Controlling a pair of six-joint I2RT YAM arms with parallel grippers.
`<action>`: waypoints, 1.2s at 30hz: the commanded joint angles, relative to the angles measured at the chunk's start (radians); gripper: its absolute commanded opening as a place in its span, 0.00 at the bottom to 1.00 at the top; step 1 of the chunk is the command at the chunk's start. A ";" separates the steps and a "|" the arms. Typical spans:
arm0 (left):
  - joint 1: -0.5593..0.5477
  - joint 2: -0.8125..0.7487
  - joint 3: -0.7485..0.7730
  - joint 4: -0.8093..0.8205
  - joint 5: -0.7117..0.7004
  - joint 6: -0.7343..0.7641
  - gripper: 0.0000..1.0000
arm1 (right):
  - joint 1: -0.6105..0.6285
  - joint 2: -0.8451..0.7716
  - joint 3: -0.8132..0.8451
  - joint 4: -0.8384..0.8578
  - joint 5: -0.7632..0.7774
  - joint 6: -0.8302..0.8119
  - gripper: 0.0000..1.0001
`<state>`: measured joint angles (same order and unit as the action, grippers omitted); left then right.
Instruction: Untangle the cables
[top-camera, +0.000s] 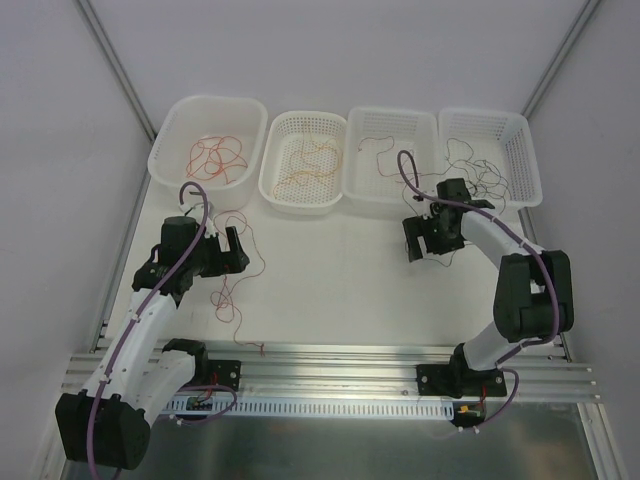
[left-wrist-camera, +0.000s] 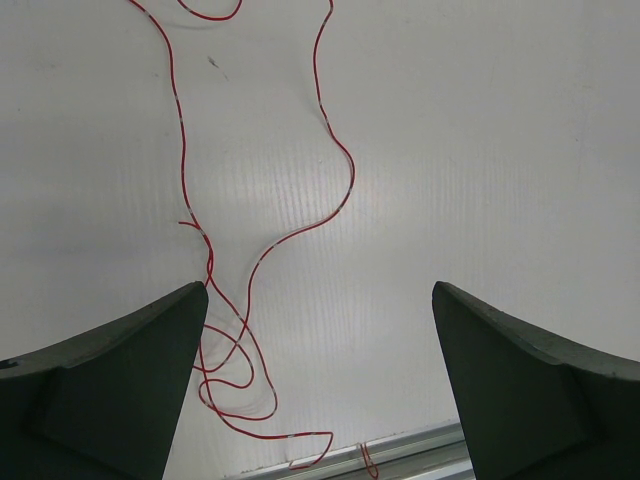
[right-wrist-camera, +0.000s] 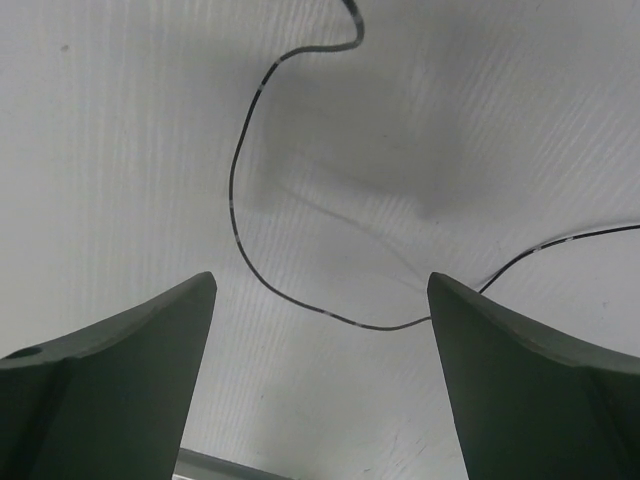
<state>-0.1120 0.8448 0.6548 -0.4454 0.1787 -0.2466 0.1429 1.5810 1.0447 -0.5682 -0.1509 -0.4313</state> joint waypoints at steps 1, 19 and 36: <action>-0.003 -0.012 -0.007 0.022 0.001 -0.002 0.97 | 0.010 0.033 0.001 0.048 0.025 -0.057 0.91; -0.003 -0.012 -0.007 0.022 0.004 -0.003 0.97 | 0.041 -0.148 0.139 -0.091 0.134 -0.083 0.01; -0.003 0.008 -0.011 0.022 -0.011 -0.002 0.96 | -0.060 -0.062 0.957 -0.018 0.639 -0.089 0.01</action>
<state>-0.1120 0.8463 0.6544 -0.4454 0.1772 -0.2466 0.1307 1.4616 1.9530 -0.6746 0.3969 -0.5240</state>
